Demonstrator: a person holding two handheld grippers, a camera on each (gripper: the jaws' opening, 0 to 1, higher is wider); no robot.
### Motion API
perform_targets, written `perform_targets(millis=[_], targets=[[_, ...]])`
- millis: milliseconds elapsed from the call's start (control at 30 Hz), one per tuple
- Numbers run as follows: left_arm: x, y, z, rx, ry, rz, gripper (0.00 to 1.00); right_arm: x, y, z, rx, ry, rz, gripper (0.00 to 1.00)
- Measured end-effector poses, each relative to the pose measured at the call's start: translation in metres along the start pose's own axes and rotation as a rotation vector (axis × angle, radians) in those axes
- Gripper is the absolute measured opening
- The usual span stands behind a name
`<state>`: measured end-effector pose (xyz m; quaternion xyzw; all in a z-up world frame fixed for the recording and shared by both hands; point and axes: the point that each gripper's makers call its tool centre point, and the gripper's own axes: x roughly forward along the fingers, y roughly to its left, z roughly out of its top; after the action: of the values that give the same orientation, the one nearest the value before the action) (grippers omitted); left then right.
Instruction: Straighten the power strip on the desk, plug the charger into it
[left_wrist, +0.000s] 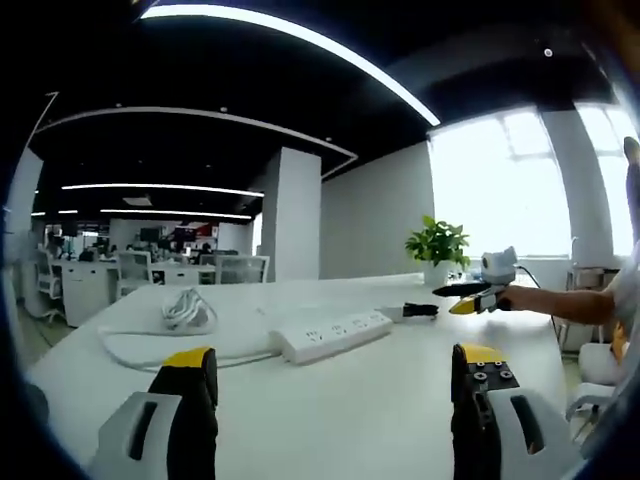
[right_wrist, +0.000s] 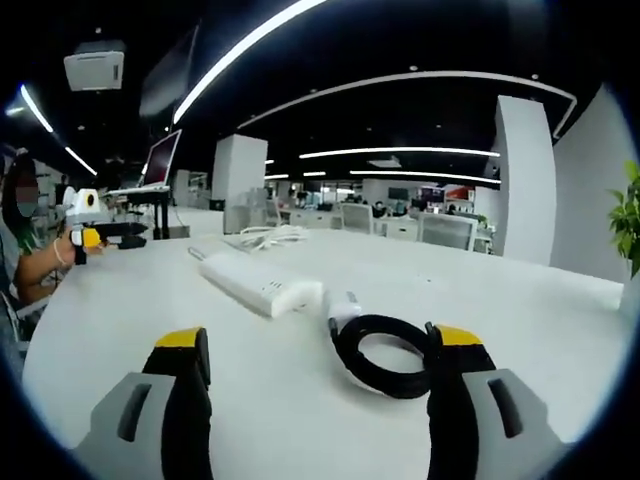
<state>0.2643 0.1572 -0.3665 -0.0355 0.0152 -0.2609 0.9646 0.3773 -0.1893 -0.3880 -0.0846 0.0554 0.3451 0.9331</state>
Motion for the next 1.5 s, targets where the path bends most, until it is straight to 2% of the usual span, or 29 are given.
perform_targets(millis=[100, 167, 267, 433, 600, 767, 867, 1033, 1200, 1500], targets=[[0.000, -0.005, -0.001, 0.011, 0.007, -0.009, 0.99, 0.005, -0.002, -0.005, -0.015, 0.044, 0.026, 0.83], [0.000, -0.009, -0.001, 0.004, 0.011, -0.026, 0.99, 0.008, 0.001, -0.011, -0.004, 0.090, 0.077, 0.80], [0.000, -0.012, 0.000, -0.012, 0.003, -0.034, 0.99, 0.014, 0.000, -0.011, -0.035, 0.118, 0.098, 0.80], [-0.001, -0.017, 0.000, -0.029, -0.004, -0.037, 0.99, 0.021, -0.005, -0.013, -0.054, 0.169, 0.120, 0.77], [-0.001, -0.020, 0.000, -0.032, -0.005, -0.044, 0.99, 0.028, -0.010, -0.020, -0.094, 0.261, 0.146, 0.74], [-0.001, -0.023, 0.002, -0.031, -0.012, -0.052, 0.99, 0.034, -0.015, -0.019, -0.097, 0.318, 0.158, 0.66], [-0.002, -0.023, 0.003, -0.032, -0.016, -0.054, 0.99, 0.036, -0.017, -0.019, -0.101, 0.343, 0.165, 0.61], [-0.003, -0.021, 0.003, -0.036, -0.020, -0.050, 0.99, 0.035, -0.018, -0.030, -0.137, 0.461, 0.194, 0.52], [-0.005, -0.019, 0.004, -0.038, -0.024, -0.046, 0.99, 0.035, -0.013, -0.028, -0.160, 0.508, 0.214, 0.42], [-0.007, -0.021, 0.003, -0.039, -0.021, -0.052, 0.99, 0.030, -0.007, -0.031, -0.166, 0.627, 0.256, 0.33]])
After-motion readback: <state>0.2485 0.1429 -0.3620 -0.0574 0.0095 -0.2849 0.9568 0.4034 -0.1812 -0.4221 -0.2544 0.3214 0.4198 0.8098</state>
